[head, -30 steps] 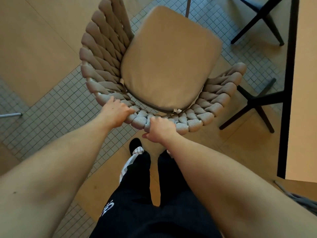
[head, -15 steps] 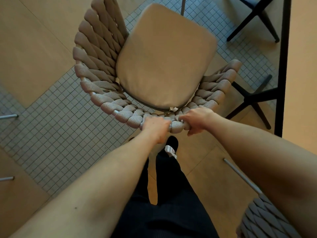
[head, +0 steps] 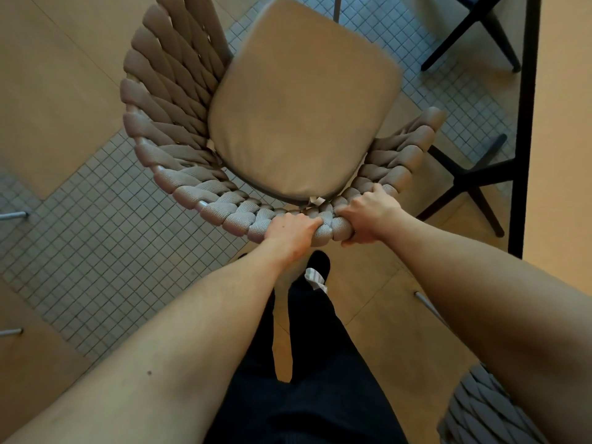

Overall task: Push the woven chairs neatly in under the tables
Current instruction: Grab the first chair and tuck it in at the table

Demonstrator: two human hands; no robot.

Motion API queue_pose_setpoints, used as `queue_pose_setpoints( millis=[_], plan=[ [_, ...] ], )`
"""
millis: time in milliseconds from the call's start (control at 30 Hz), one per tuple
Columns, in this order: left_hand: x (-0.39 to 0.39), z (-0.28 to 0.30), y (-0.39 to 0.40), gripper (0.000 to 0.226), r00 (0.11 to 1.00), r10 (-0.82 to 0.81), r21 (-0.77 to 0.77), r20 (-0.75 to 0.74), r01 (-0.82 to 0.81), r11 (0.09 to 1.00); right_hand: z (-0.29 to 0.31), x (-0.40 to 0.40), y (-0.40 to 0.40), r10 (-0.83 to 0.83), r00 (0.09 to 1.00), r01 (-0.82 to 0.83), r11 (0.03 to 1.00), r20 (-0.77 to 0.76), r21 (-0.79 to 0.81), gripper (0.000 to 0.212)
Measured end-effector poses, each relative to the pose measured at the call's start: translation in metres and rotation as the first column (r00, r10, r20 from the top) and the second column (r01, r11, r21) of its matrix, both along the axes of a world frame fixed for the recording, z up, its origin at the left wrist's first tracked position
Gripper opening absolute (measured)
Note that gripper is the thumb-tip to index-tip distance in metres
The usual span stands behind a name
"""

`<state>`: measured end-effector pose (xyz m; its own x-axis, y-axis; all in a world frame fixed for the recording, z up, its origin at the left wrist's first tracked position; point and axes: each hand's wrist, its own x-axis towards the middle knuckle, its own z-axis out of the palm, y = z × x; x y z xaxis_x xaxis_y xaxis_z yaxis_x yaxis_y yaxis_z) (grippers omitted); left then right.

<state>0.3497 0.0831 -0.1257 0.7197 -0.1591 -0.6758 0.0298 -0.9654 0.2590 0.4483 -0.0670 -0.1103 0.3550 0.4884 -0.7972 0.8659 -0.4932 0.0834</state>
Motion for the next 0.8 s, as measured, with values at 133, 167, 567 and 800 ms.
queue_pose_setpoints(
  millis=[133, 167, 567, 800],
  plan=[
    [-0.008, -0.001, 0.027, 0.041, 0.998, -0.064, 0.018, -0.002, 0.064, 0.998, -0.002, -0.020, 0.020, -0.098, 0.994, 0.098, 0.995, -0.040, 0.004, 0.066],
    [-0.010, 0.000, 0.036, 0.041, 0.996, -0.087, 0.027, -0.011, 0.088, 0.996, -0.003, -0.026, 0.027, -0.129, 0.990, 0.130, 0.991, -0.049, 0.016, 0.066],
    [-0.011, 0.014, 0.142, 0.046, 0.863, -0.504, 0.336, -0.034, 0.484, 0.808, -0.006, -0.096, 0.109, -0.509, 0.827, 0.550, 0.821, -0.238, 0.153, 0.053],
    [0.000, 0.013, 0.131, 0.044, 0.938, -0.292, 0.472, -0.189, 0.347, 0.810, -0.005, -0.090, 0.098, -0.417, 0.868, 0.475, 0.856, -0.270, 0.203, 0.055]
  ],
)
